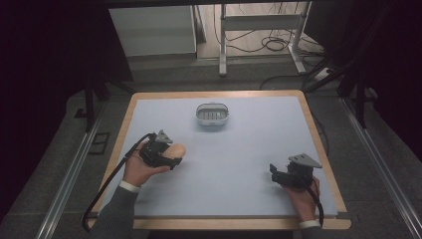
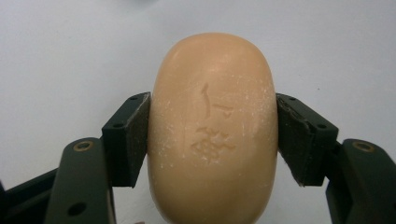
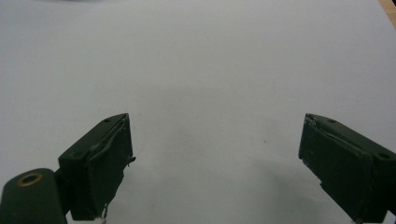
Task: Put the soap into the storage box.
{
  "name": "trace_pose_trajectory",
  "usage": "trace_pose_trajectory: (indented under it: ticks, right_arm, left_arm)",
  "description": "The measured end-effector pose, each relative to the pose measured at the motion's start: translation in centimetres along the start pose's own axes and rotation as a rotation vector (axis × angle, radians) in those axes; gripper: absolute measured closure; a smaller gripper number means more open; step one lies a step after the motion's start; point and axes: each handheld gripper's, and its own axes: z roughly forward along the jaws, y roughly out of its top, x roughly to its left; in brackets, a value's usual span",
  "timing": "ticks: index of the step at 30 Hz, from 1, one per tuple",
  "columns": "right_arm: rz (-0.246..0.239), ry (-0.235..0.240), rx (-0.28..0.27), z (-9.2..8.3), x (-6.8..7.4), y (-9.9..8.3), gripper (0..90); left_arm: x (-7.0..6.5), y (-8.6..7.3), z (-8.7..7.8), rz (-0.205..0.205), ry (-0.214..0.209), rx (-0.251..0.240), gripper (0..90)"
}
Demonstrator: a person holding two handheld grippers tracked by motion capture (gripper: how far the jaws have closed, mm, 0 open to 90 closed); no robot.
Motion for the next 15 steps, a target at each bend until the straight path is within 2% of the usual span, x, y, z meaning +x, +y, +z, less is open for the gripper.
trace_pose_trajectory:
  ticks: [15]
  right_arm:
    - [0.0,-0.001,0.002,0.0,0.0,0.0,9.9]
  left_arm:
    - [-0.2,1.1,-0.1,0.018,0.004,-0.007,32.4]
